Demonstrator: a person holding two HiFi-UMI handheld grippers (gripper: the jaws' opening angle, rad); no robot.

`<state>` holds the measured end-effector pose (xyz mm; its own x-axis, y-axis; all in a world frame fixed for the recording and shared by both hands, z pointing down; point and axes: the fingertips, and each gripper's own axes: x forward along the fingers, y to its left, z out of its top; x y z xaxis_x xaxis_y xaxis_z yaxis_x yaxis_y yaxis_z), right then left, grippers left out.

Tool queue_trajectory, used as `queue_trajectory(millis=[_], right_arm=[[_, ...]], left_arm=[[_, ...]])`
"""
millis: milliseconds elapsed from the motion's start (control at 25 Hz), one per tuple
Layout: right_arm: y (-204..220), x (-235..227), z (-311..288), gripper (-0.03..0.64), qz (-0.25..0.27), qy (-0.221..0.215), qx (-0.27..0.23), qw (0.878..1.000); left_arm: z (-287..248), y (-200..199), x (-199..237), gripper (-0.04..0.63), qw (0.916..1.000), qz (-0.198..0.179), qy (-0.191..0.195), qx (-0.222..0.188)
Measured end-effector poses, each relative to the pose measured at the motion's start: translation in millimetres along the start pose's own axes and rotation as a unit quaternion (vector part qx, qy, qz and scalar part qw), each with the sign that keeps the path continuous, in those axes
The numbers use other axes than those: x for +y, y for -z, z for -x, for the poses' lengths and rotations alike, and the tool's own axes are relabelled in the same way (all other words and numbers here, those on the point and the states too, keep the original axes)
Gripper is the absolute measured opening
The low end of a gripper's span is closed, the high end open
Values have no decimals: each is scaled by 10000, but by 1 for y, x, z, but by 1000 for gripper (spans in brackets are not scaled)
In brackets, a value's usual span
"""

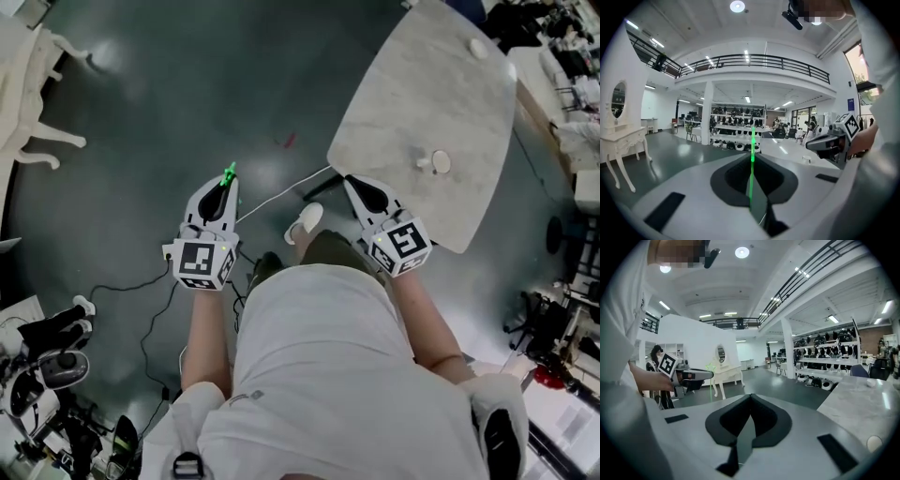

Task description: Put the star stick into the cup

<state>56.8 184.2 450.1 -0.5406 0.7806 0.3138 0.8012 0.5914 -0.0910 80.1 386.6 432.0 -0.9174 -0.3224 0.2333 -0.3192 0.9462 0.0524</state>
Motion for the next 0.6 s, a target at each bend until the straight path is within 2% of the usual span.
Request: queue_trajectory(millis=[320,600], right_arm=[[-27,-84,-35,10,-89,328,-143,9993],[-33,-134,-30,10,-415,1075,-251,9930]], left_arm=[[-109,-45,17,17,9989,-240,379,-114],[-188,-66,-2,17,9926,-352,1156,-65]])
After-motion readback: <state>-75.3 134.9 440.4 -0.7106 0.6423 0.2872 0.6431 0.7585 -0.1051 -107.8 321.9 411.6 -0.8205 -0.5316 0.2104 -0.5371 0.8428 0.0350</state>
